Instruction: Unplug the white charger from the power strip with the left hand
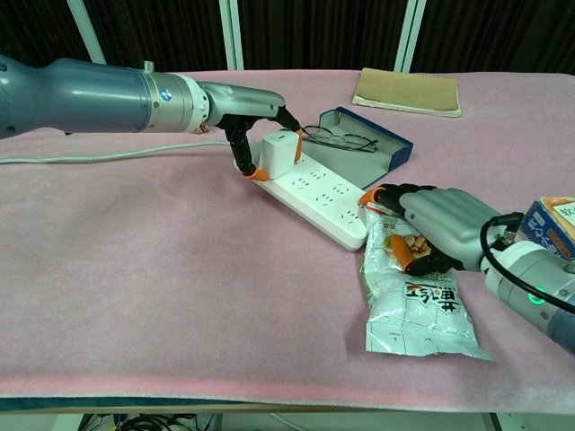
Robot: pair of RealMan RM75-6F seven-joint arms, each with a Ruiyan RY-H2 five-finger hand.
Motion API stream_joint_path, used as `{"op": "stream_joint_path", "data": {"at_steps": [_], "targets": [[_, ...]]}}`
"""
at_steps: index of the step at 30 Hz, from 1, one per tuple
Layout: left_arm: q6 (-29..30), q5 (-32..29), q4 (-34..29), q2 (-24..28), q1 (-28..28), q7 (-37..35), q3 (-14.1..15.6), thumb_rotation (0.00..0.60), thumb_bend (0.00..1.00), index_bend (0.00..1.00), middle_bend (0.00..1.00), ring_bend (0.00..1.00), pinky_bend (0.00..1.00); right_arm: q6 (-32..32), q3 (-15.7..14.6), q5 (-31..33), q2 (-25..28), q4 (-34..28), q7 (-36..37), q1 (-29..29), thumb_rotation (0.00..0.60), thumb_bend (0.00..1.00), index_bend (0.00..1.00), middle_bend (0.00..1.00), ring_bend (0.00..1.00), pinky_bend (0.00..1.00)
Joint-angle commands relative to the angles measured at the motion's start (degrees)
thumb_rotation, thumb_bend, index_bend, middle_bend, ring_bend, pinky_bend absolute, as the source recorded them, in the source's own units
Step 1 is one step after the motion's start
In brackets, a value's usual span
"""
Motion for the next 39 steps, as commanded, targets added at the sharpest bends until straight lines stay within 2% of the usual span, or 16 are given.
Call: {"op": "stream_joint_path", "data": {"at_steps": [1, 9, 12, 14, 18, 22, 25, 32, 39], "targets": [[-2.17, -2.33, -1.29, 1.2, -0.66, -0.36, -0.77, 0.6, 0.63, 0.46, 0.17, 0.0, 0.02, -0.07, -0.02, 0.09, 0.1, -0.12, -0.16, 0.04, 0.6, 0.36, 0.17, 0.1, 0.09, 0.11], [-1.71, -4.86, -1.76, 1.96, -1.61, 2.7, -0.35, 0.6, 0.63, 0.47, 0.17, 0.0, 0.02, -0.29, -0.1, 0.59, 0.3, -0.35, -0.81, 0.13, 0.6, 0.36, 0.17, 0.1, 0.09, 0.11], [6.76, -1.36, -0.77, -0.53, 0.57, 4.54, 0.39, 0.6, 0.64, 0.47, 0.18, 0.0, 0.02, -0.36, -0.02, 0.93, 0.4, -0.42, -0.79, 0.1, 0.6, 0.36, 0.17, 0.1, 0.09, 0.11], [10.22, 1.02, 0.28, -1.89, 1.58, 3.83, 0.78, 0.6, 0.64, 0.47, 0.18, 0.0, 0.02, -0.27, -0.03, 0.94, 0.48, -0.53, -0.84, 0.09, 0.6, 0.36, 0.17, 0.1, 0.09, 0.11], [18.15, 7.9, 4.15, -4.9, 3.47, -0.26, 2.33, 0.6, 0.64, 0.48, 0.19, 0.0, 0.02, 0.09, 0.03, 0.95, 0.72, -0.89, -0.95, 0.03, 0.6, 0.36, 0.17, 0.1, 0.09, 0.11], [22.51, 11.8, 7.04, -6.71, 4.55, -6.04, 3.34, 0.6, 0.64, 0.49, 0.19, 0.0, 0.02, -0.07, -0.03, 1.0, 0.95, -1.26, -0.78, 0.08, 0.6, 0.36, 0.17, 0.1, 0.09, 0.11], [21.64, 12.34, 7.49, -6.83, 4.84, -10.34, 3.77, 0.6, 0.64, 0.49, 0.19, 0.0, 0.02, -0.33, -0.09, 1.09, 1.01, -1.51, -0.76, 0.2, 0.6, 0.36, 0.17, 0.1, 0.09, 0.11], [19.52, 12.27, 7.04, -6.0, 5.03, -12.98, 4.02, 0.6, 0.64, 0.48, 0.19, 0.0, 0.02, 0.22, -0.07, 0.24, 1.07, -1.77, -1.03, 0.52, 0.6, 0.36, 0.18, 0.11, 0.09, 0.11], [21.09, 13.54, 6.76, -6.38, 5.49, -15.73, 4.01, 0.6, 0.64, 0.48, 0.19, 0.0, 0.02, -0.86, -0.83, 0.33, 1.31, -1.68, -2.22, 0.94, 0.6, 0.36, 0.18, 0.11, 0.09, 0.11]]}}
